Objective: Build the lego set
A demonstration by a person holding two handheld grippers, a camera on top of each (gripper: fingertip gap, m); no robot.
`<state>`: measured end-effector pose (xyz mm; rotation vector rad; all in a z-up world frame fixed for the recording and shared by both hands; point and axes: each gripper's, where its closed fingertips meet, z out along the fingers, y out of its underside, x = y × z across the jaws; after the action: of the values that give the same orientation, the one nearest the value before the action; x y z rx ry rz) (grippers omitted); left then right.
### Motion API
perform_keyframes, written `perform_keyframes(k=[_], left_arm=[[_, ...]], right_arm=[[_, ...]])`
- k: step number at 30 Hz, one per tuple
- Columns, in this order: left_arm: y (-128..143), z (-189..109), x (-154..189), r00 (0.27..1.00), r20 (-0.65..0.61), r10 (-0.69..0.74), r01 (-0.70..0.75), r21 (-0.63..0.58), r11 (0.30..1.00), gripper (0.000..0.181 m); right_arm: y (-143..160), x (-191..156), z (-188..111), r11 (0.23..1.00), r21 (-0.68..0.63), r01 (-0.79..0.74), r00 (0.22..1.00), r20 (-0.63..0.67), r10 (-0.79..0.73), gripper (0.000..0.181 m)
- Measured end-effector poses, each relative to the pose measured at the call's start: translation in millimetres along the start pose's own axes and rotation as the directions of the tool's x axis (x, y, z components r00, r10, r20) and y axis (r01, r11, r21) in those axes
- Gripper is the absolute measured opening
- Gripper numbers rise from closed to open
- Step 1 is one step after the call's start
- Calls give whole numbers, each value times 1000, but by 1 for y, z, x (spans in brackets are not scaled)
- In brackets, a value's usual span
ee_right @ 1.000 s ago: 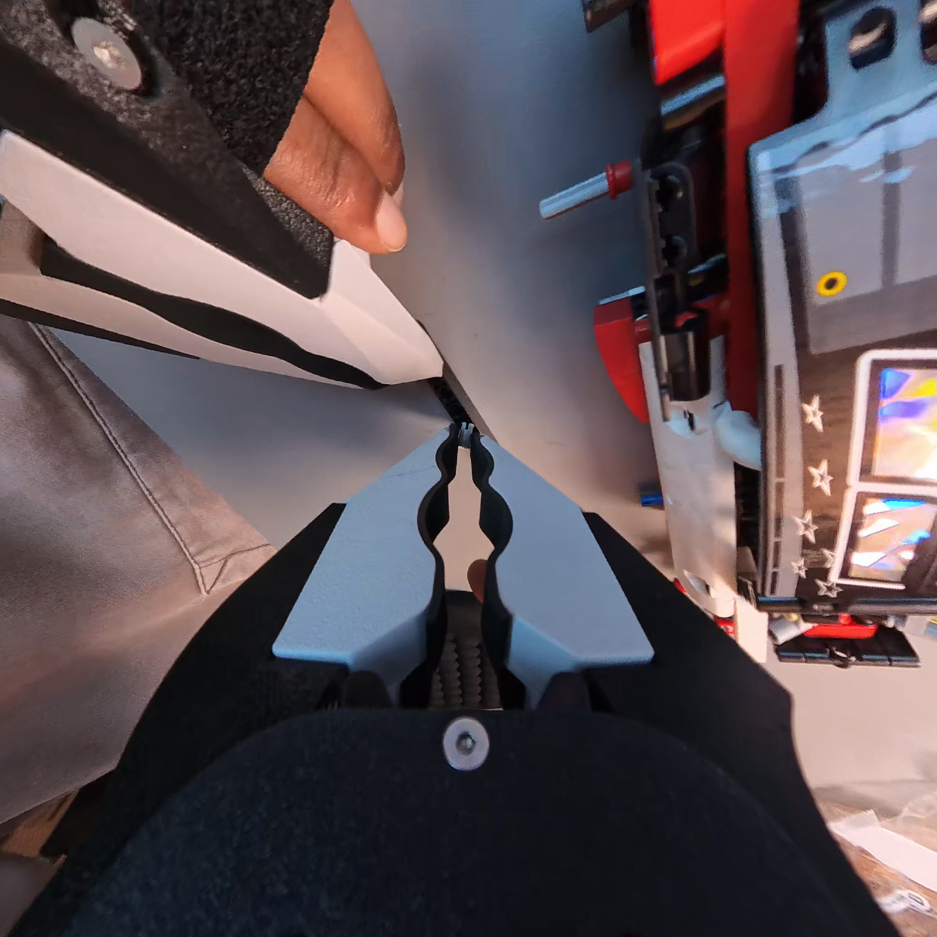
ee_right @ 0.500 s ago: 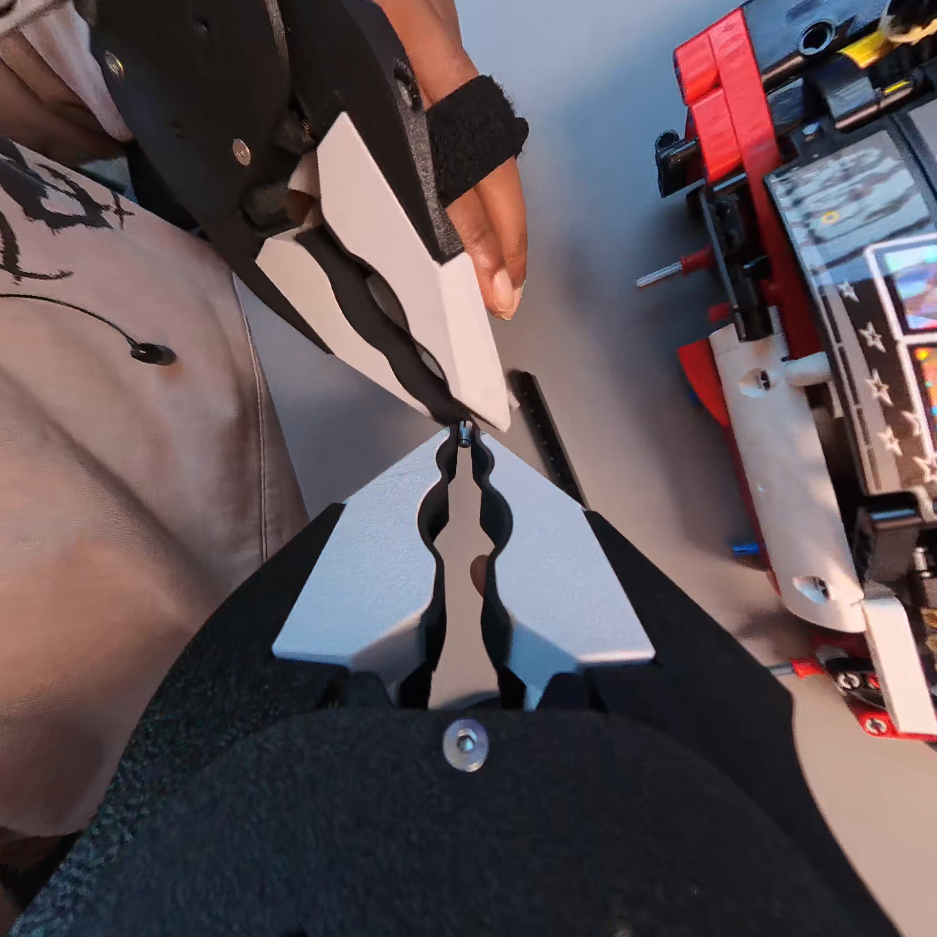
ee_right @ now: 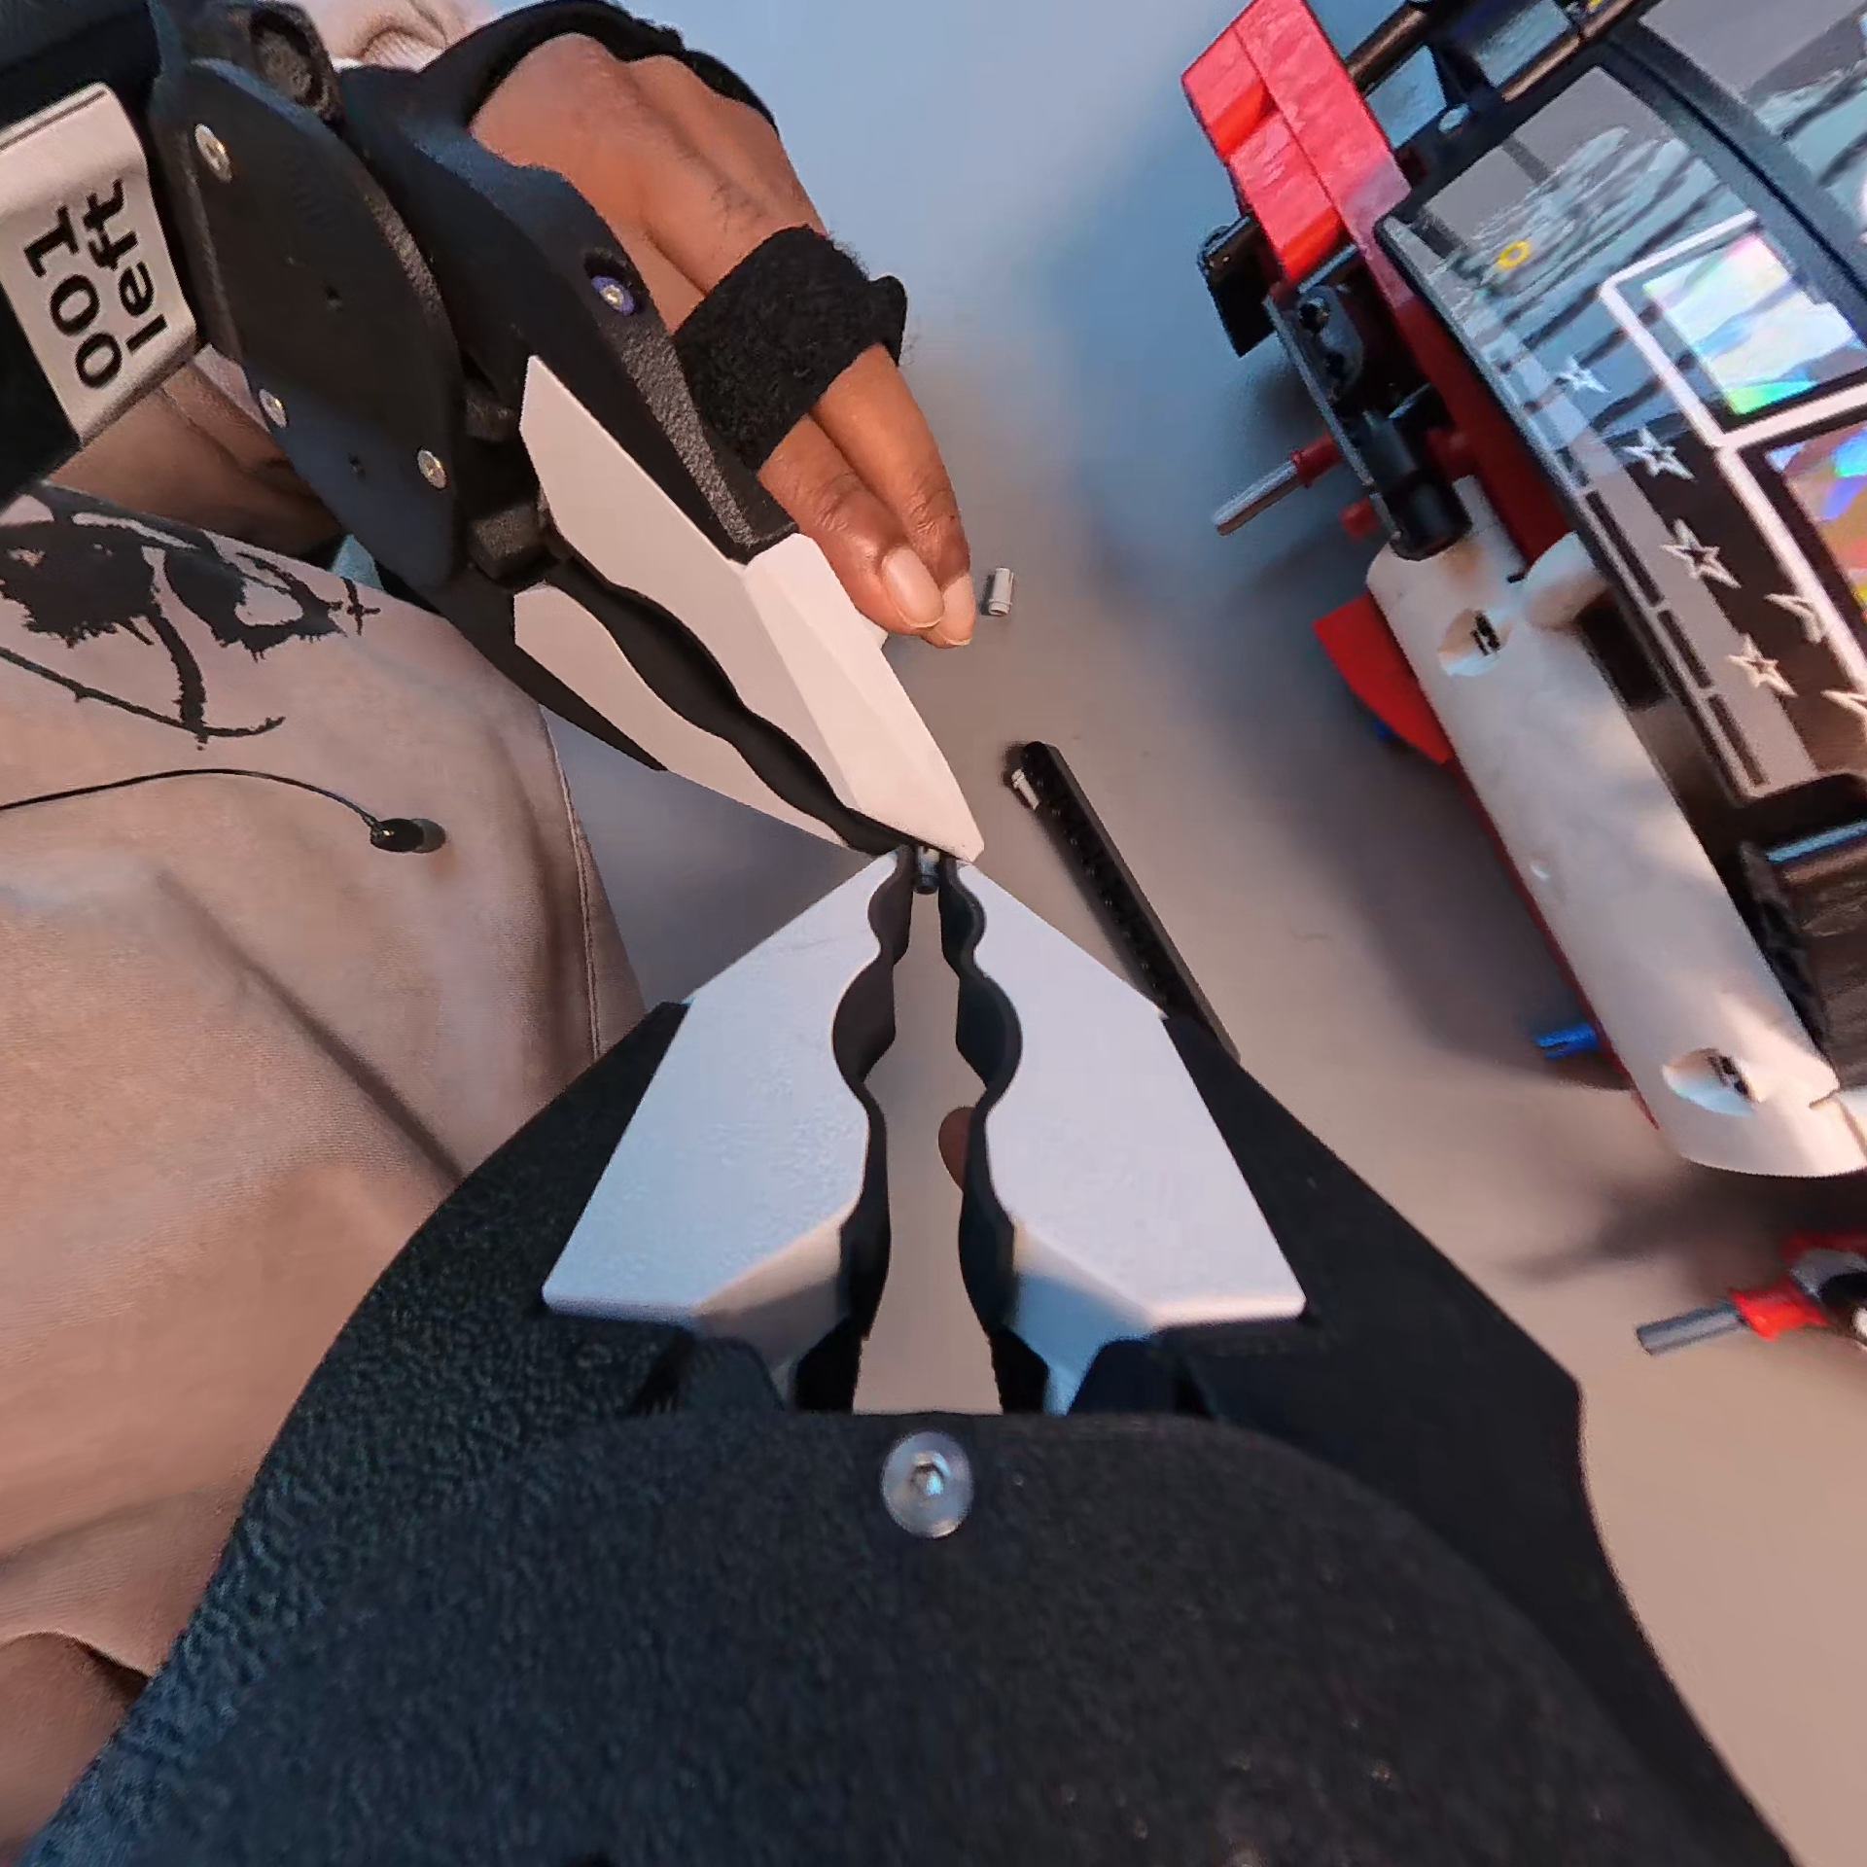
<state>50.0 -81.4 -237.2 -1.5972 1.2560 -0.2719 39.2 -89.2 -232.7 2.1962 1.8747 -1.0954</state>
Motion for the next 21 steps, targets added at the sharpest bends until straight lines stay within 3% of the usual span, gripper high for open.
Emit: perform_keyframes(k=[1,5,10,15,21], left_arm=[[1,0,-1,1000,1,-5,5,-5,1000,2],[-4,-6,-11,982,-35,-185,187,57,981,1],[-25,-18,-18,904,-172,-392,420,186,888,1],[-34,-21,-10,892,-234,-388,436,210,875,1],[-38,-23,-4,883,-272,-382,443,220,869,1]], right_arm=[[-1,1,0,1000,9,-8,1000,-2,8,2],[-15,0,-8,986,169,15,1000,-3,-15,2],[-28,-15,-26,910,384,158,987,-50,-150,2],[-21,-25,-28,846,356,397,916,-205,-344,3],[-16,-31,-28,801,262,538,838,-273,-473,3]])
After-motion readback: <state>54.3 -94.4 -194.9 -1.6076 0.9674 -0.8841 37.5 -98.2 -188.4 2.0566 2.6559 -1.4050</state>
